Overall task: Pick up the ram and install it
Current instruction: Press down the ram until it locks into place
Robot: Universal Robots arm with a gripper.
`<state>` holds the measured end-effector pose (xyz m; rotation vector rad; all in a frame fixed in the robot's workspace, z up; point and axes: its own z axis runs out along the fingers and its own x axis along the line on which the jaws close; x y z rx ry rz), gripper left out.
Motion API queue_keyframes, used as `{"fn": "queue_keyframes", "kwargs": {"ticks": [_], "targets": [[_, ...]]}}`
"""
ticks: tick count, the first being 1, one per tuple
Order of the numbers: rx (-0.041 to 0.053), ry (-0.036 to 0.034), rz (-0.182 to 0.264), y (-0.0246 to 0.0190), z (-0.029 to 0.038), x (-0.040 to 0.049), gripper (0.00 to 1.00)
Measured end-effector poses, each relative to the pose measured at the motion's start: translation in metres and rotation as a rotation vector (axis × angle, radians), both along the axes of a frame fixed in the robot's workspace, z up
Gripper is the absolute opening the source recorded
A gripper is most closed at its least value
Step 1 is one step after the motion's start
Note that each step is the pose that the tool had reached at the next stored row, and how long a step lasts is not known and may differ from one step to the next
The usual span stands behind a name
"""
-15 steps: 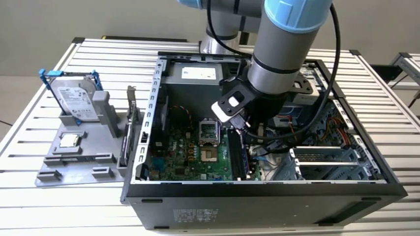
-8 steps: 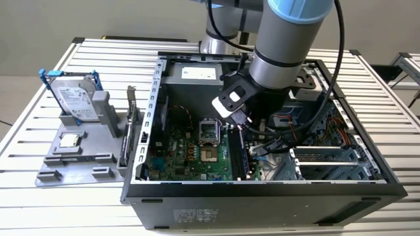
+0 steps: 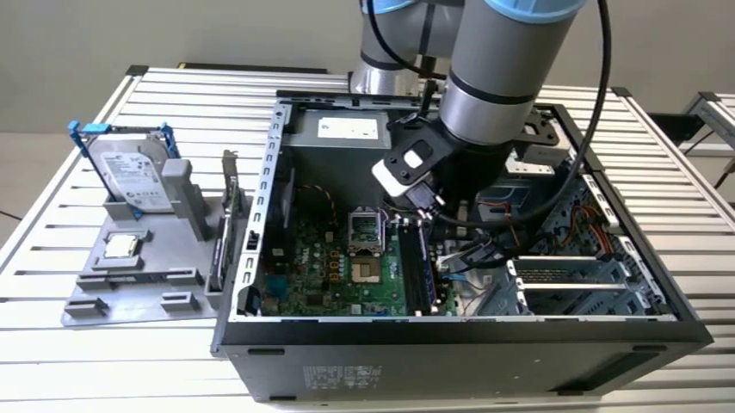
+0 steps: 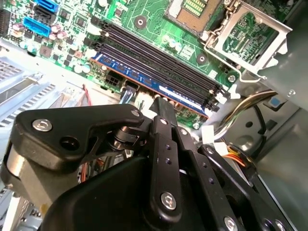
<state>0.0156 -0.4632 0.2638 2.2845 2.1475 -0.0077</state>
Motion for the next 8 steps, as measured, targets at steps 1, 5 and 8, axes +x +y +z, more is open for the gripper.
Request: {"fn": "queue_keyframes", "kwargs": {"ticks": [1,5,8], "targets": [[0.0,0.0,0.0,0.0,0.0013,0.0,0.0],[0.0001,0.0,0.0,0.0,0.0067,0.0,0.0],[0.0,0.0,0.0,0.0,0.0117,0.0,0.0]]}}
